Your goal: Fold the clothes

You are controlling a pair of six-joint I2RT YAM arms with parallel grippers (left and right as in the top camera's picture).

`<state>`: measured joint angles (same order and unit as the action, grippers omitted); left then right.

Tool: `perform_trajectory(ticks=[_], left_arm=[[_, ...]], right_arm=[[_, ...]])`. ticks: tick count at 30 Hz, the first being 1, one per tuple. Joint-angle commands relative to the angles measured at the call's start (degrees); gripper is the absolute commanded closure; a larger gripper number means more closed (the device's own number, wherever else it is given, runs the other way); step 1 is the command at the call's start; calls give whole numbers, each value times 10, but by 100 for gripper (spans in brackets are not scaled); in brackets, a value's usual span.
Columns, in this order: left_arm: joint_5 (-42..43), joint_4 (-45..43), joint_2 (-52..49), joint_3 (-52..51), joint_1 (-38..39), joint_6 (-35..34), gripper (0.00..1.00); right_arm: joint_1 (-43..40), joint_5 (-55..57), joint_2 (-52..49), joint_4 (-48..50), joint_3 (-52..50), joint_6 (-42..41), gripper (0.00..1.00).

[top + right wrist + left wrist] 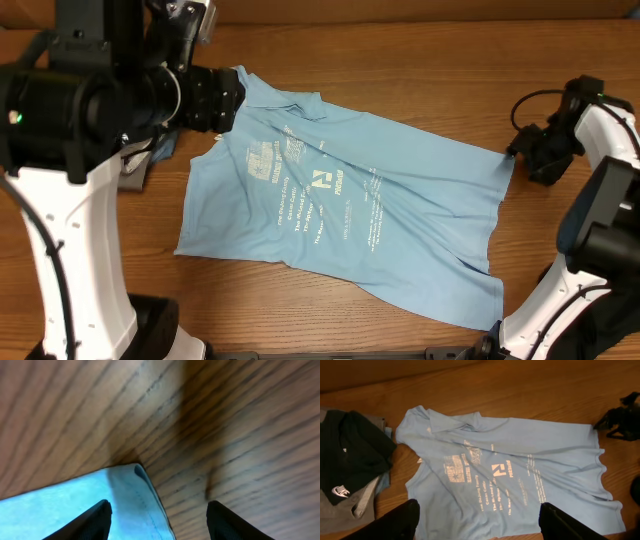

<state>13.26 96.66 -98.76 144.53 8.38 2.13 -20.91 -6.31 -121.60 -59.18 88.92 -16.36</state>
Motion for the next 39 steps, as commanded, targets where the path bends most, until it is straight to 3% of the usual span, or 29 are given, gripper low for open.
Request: perform_trajectory(ticks=[1, 7, 12, 13, 15, 21, 25, 29, 33, 34, 36, 39], left_arm=[[-3, 1, 22, 5, -1, 11, 20], [-3, 1, 23, 5, -1, 11, 20], [-4, 1, 22, 5, -1, 11, 19], [-4, 1, 23, 5, -1, 11, 19], [-4, 1, 22, 5, -1, 11, 19], [-4, 1, 23, 5, -1, 11, 17], [-4, -4, 22, 5, -1, 11, 17], [-4, -12, 23, 5, -1, 11, 17], [-4, -15, 22, 5, -1, 11, 17], [-4, -15, 21, 5, -1, 11, 17], [-5, -15, 21, 5, -1, 11, 17], [-21, -11, 21, 3, -1, 11, 16]], right_arm=[[3, -15, -7, 18, -17, -12, 36], [3, -28, -10, 86, -73, -15, 48], [3, -127, -10, 136, -82, 29, 72], [3, -165, -10, 146, -82, 47, 85], [3, -170, -9, 150, -80, 46, 96], [2, -197, 26, 148, -9, 42, 96], [2, -232, 61, 177, 108, 40, 96], [-6, -172, 66, 235, 225, -33, 96], [-16, -113, 66, 307, 278, -67, 96], [-17, -113, 66, 318, 279, -67, 91], [-19, -113, 66, 320, 279, -66, 4], [-19, -113, 66, 269, 278, -64, 0]])
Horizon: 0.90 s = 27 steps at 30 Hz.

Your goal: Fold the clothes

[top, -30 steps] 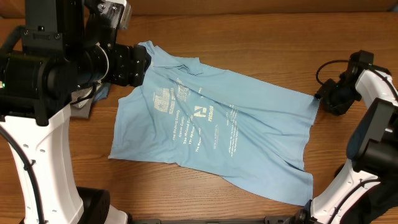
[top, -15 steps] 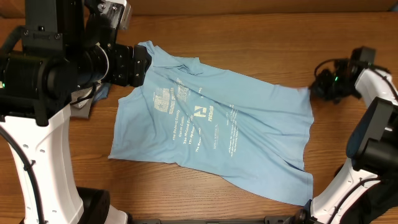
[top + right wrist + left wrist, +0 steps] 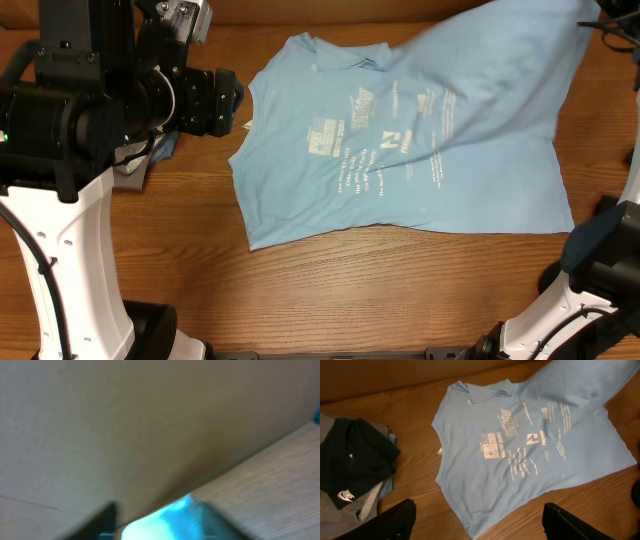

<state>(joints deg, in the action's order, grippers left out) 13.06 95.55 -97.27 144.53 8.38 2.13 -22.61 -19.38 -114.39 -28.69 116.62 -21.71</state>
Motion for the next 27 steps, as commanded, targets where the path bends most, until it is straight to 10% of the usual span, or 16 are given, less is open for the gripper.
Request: perform_trajectory(ticks=[1, 11, 27], left_arm=[[-27, 3, 6, 3, -1, 11, 15], [-62, 12, 5, -73, -1, 3, 15], [-31, -181, 5, -617, -1, -39, 28]], right_arm=[[-3, 15, -3, -53, 1, -7, 0], [-3, 13, 64, -254, 1, -4, 0], [18, -4, 82, -525, -12, 44, 0]])
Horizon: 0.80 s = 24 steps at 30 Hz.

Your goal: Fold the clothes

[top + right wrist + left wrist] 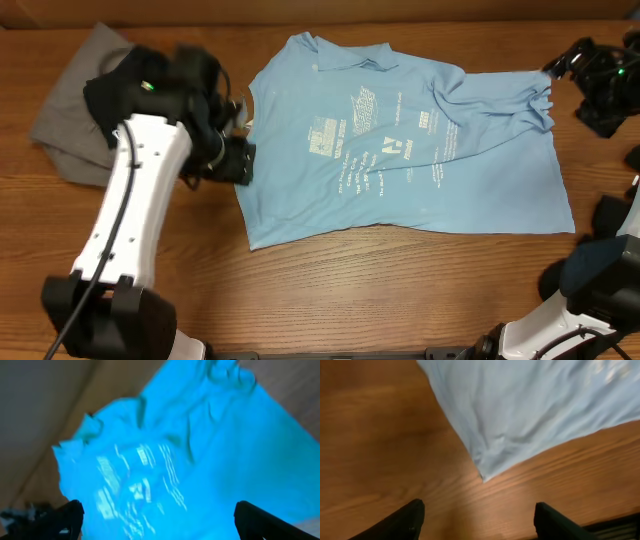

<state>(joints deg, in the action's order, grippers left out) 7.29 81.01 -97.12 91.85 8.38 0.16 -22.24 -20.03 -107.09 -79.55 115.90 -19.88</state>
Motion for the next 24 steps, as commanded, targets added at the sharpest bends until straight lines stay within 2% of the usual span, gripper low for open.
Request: perform_trajectory(ticks=[1, 8, 12, 14, 17, 18, 19, 21, 24], left_arm=[[53, -62, 4, -127, -1, -19, 30], [124, -218, 4, -299, 0, -19, 35], [142, -278, 4, -364, 3, -19, 37], [144, -294, 4, -384, 4, -22, 42], [151, -313, 4, -404, 4, -29, 54], [151, -318, 4, -407, 4, -32, 64], [152, -320, 4, -407, 4, -37, 78], [153, -320, 4, -402, 3, -56, 96], [153, -275, 5, -369, -9, -66, 96]], right_arm=[[17, 7, 9, -24, -5, 25, 0], [24, 26, 8, -37, -6, 23, 0], [24, 39, 6, -38, -10, 23, 0], [24, 40, 6, -37, -20, 23, 0], [24, 40, 6, -29, -42, 23, 0], [24, 40, 6, -23, -53, 23, 0], [24, 40, 6, -17, -65, 23, 0], [24, 40, 6, -3, -89, 20, 0], [24, 40, 6, 11, -124, 19, 0]])
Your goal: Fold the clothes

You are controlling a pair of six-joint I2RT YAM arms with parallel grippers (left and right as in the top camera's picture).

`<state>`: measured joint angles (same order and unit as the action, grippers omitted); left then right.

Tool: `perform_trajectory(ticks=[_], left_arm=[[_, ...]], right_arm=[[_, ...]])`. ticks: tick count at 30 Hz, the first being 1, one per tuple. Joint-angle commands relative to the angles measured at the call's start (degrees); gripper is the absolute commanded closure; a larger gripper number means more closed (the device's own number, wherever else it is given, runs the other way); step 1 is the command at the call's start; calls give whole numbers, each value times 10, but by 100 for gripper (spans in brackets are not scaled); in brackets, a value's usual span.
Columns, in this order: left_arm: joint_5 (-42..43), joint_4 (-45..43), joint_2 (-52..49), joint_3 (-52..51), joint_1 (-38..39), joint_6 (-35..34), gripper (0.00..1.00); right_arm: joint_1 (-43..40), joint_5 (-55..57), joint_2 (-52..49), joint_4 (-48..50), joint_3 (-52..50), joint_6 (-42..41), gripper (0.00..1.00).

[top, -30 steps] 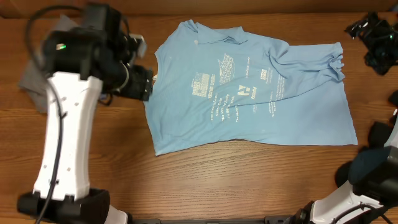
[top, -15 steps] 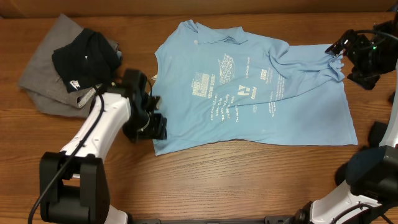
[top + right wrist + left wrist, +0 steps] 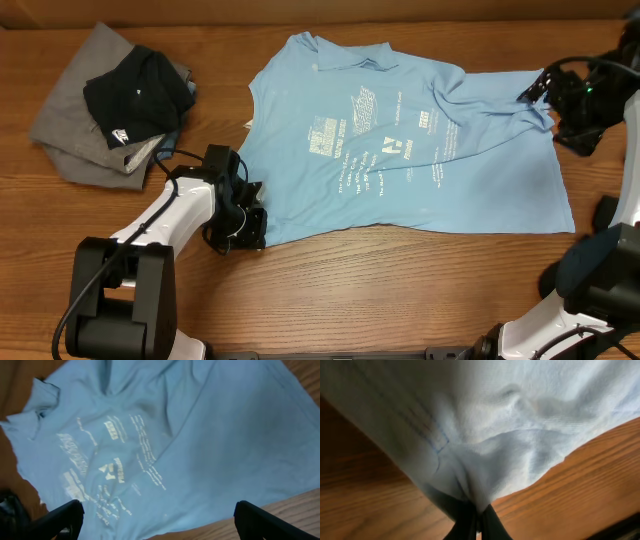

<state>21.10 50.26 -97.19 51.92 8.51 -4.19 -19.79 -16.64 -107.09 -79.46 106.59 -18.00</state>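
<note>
A light blue shirt with pale print lies spread face up across the table, collar toward the back. My left gripper is down at the shirt's front left hem corner. In the left wrist view its fingers are shut on a pinch of that blue fabric. My right gripper hovers over the shirt's rumpled back right corner. It is open, its fingers wide apart above the shirt, with nothing between them.
A pile of other clothes, grey with a black garment on top, sits at the back left. A brown wall runs along the table's far edge. Bare wood stretches in front of the shirt.
My left gripper was open over bare wood beside the shirt's left edge. It is now lower, at the front left hem corner, and shut on it. The right gripper stays open, slightly shifted.
The shirt first lay askew with my right gripper open around its right corner and the left arm held high. Then its right side hung lifted toward the back right. Then it lay flat and squarer, released. Now my left gripper holds its front left corner.
</note>
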Motion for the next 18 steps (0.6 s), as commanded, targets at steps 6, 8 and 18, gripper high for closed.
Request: perform_trajectory(ticks=[6, 8, 18], left_arm=[[-35, 207, 34, 150, -60, -27, 96], [-98, 251, 49, 186, -81, -46, 96], [-19, 131, 75, 263, -103, -51, 96]], right_arm=[[0, 37, 6, 16, -89, -3, 0], [0, 49, 6, 16, -111, -14, 0], [0, 50, 6, 90, -229, -16, 0]])
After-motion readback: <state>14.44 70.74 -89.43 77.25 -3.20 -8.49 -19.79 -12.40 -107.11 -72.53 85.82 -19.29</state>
